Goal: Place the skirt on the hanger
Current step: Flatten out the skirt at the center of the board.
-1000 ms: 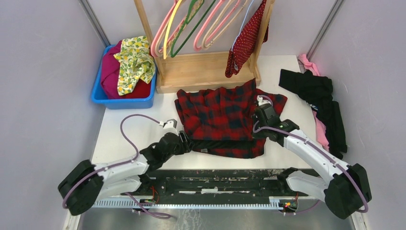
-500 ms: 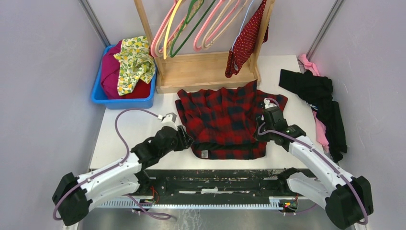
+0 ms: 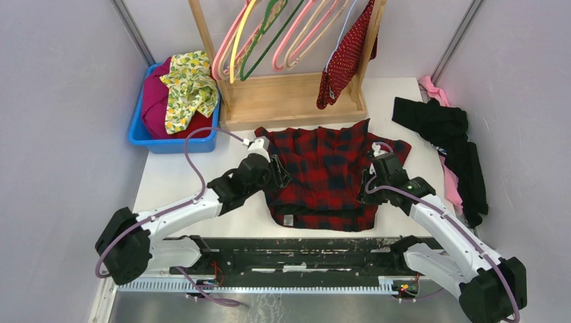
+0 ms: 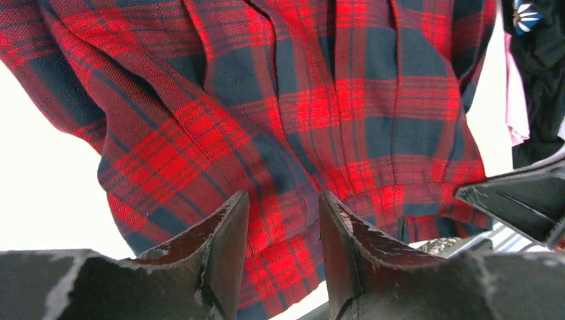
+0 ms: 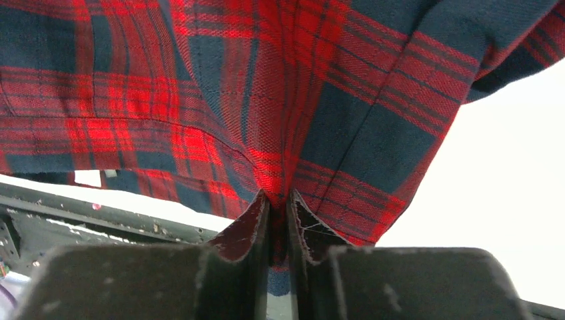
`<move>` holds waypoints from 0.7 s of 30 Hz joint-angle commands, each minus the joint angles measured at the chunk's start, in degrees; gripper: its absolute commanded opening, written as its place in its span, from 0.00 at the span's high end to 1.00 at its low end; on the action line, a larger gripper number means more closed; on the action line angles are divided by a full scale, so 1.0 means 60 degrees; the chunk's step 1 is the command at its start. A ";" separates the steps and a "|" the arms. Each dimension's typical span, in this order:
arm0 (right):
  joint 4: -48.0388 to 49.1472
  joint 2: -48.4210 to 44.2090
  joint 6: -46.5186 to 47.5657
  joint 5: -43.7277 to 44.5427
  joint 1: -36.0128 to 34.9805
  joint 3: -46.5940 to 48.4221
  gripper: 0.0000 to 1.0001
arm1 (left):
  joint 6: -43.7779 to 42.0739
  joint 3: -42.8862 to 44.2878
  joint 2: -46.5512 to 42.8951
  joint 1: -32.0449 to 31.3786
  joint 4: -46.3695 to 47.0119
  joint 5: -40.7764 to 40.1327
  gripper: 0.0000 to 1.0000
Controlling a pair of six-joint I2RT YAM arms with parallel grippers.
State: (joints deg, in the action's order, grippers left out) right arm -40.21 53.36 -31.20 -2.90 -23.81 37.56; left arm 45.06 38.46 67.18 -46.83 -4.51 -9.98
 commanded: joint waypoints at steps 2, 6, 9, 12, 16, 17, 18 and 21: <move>-0.0130 -0.0238 -0.0026 -0.0687 0.0045 0.0415 0.56 | -0.0648 -0.0037 0.1437 0.0007 0.0787 0.0490 0.51; -0.0278 0.0075 0.0147 -0.0120 0.0057 0.0882 0.39 | -0.0320 -0.1284 0.1929 -0.0256 0.1391 0.0777 0.55; 0.0037 0.0598 0.0073 0.0432 0.0092 0.1153 0.40 | -0.0084 -0.2095 0.1597 -0.0330 0.1498 0.0671 0.55; 0.0734 0.1241 -0.0125 0.1010 0.0167 0.1263 0.42 | -0.0011 -0.2521 0.1097 -0.0316 0.1307 0.0489 0.55; 0.1603 0.2967 -0.0136 0.1537 0.0531 0.1360 0.44 | 0.0097 -0.2662 0.1077 -0.0308 0.1172 0.0237 0.54; 0.1940 0.3485 -0.0151 0.1404 0.0648 0.1326 0.44 | 0.0126 -0.2662 0.1158 -0.0310 0.1145 0.0190 0.53; 0.2305 0.3947 -0.0191 0.1273 0.0741 0.1263 0.46 | 0.0183 -0.2663 0.1274 -0.0310 0.1150 0.0150 0.53; 0.3229 0.5604 -0.0337 0.0663 0.0948 0.1414 0.53 | 0.0432 -0.2699 0.1779 -0.0230 0.1566 0.0083 0.51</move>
State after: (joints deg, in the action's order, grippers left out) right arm -30.15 78.35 -31.88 2.57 -19.53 44.12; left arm 45.25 24.01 73.89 -48.51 6.35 -7.35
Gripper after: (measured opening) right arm 0.500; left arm 0.479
